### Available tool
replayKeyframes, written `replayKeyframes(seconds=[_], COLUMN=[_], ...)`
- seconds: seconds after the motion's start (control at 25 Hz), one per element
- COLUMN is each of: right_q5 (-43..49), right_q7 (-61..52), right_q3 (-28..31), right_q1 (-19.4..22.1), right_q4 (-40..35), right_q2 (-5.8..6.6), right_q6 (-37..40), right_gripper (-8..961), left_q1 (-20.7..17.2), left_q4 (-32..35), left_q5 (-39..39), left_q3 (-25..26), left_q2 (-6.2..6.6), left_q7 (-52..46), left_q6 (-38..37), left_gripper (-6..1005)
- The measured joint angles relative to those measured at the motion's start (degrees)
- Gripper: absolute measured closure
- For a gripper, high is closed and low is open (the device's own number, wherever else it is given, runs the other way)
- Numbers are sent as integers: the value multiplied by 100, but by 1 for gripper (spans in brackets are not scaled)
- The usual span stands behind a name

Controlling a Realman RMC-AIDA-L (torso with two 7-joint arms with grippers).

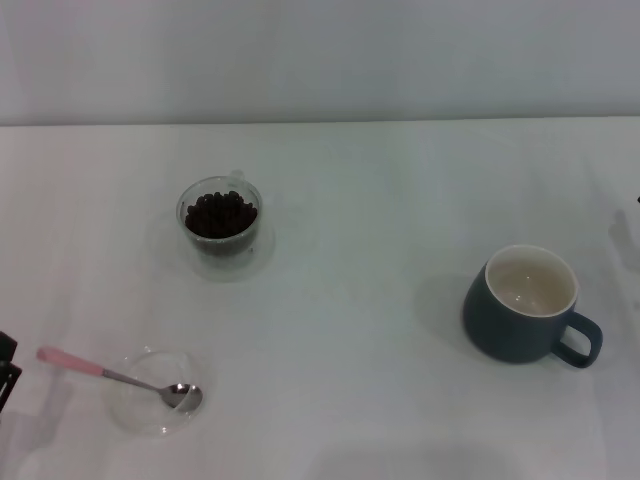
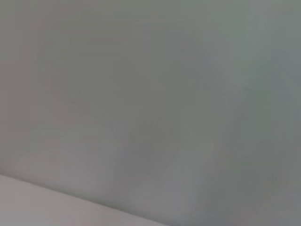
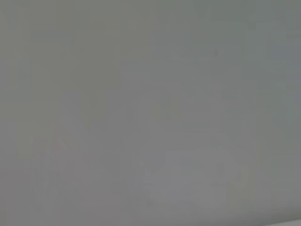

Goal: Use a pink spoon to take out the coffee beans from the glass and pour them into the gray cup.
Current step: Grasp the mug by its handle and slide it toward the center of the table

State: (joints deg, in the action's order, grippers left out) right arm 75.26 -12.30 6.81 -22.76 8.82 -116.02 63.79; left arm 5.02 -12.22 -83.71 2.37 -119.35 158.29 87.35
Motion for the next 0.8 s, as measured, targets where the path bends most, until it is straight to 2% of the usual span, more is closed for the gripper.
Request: replayKeyframes(seconds=[0.48, 0.8], right_q5=[16, 70], right_q7=[-14, -39], right_q3=[-55, -600], right_q1=[188, 468], right_q4=[139, 330], right_q2=[1, 36], right_q6=[146, 812], right_gripper=[109, 109], left_q1=[-13, -16], left_q4=[69, 71], left_q5=[-2, -9], left_q3=[-6, 24], left_q2=[4, 0], left_q7=[0, 0], left_q6=[7, -11], left_gripper=[108, 106])
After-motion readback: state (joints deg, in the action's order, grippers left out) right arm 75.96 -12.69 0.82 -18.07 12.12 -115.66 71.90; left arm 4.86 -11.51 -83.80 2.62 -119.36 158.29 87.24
